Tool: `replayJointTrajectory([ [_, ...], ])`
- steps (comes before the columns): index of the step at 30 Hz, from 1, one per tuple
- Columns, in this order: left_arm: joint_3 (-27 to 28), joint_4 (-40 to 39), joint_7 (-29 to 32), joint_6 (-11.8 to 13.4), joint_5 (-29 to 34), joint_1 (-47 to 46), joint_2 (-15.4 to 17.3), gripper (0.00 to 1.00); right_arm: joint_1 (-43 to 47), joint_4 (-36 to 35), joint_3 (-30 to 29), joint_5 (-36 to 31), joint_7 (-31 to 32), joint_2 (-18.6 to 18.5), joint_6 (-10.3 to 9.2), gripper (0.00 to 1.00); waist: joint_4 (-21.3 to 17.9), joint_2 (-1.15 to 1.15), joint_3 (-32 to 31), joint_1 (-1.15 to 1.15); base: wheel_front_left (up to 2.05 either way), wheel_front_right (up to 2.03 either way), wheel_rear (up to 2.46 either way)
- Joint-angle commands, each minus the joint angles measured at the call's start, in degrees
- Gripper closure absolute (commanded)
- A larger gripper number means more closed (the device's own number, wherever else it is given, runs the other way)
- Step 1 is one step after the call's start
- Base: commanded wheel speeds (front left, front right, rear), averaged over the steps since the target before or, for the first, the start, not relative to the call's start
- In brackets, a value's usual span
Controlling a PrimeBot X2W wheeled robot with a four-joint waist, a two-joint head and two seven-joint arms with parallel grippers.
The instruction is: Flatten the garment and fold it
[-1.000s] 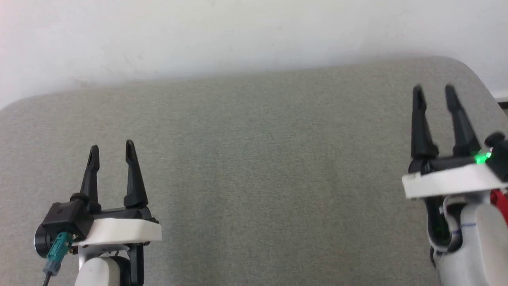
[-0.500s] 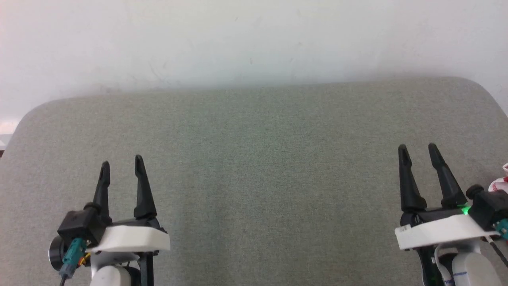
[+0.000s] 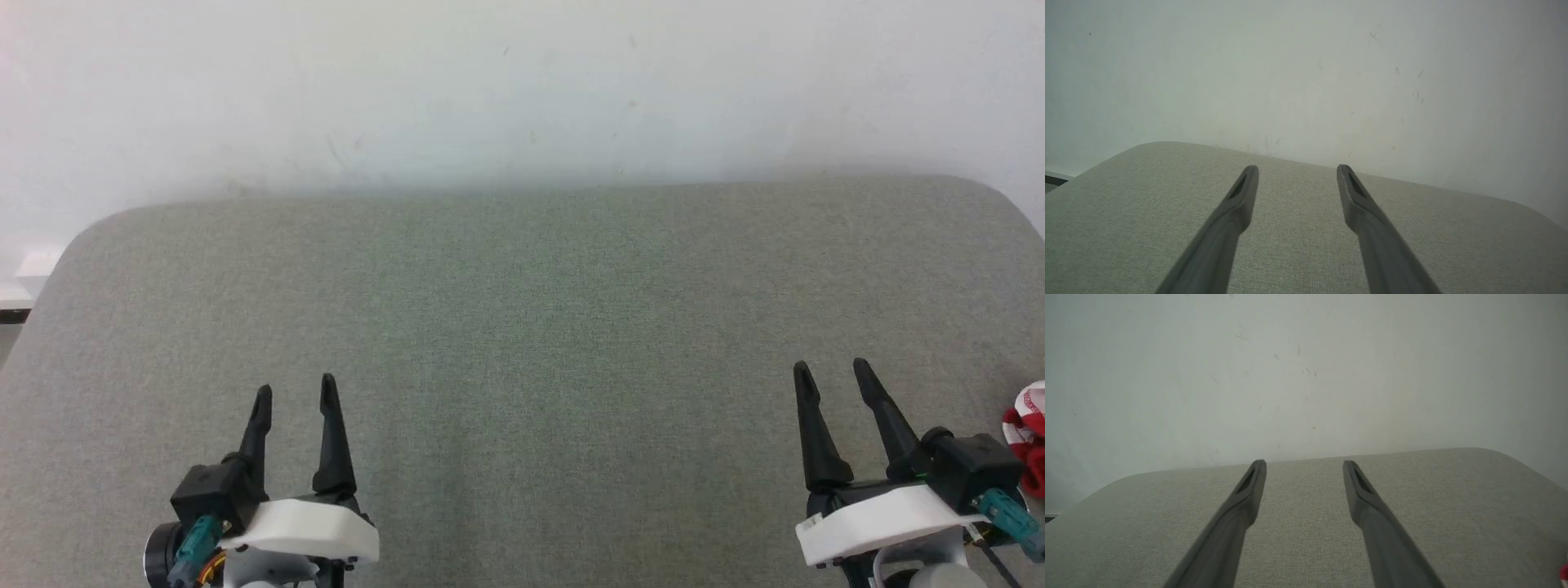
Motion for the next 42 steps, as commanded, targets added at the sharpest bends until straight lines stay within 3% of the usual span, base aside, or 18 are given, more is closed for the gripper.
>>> replayJointTrajectory([
  [1,-0.3,0.2,-0.3,-0.2,0.4,0.7,-0.2,0.0,0.7,0.4,0.0,-0.4,-0.3,0.2,-0.05,0.0,0.0,0.0,-0.1,0.0,0.0,0.0,0.0],
  [7,-0.8,0.2,-0.3,-0.5,1.0,0.6,-0.3,0.0,1.0,1.1,-0.2,-0.2,-0.3,0.2,-0.05,0.0,0.2,0.0,0.0,0.0,0.0,0.0,0.0],
  [8,-0.7,0.1,0.0,-0.4,0.6,0.0,-0.1,1.0,0.3,1.1,-0.1,0.0,0.0,0.0,0.0,1.0,0.2,0.0,0.0,0.0,0.0,0.0,0.0],
  [42,0.0,-1.4,3.5,-1.6,3.9,0.0,-0.1,1.0,0.1,-0.7,0.1,-3.0,3.5,0.0,-0.01,1.0,-0.1,0.0,0.5,0.0,0.0,0.0,0.0],
])
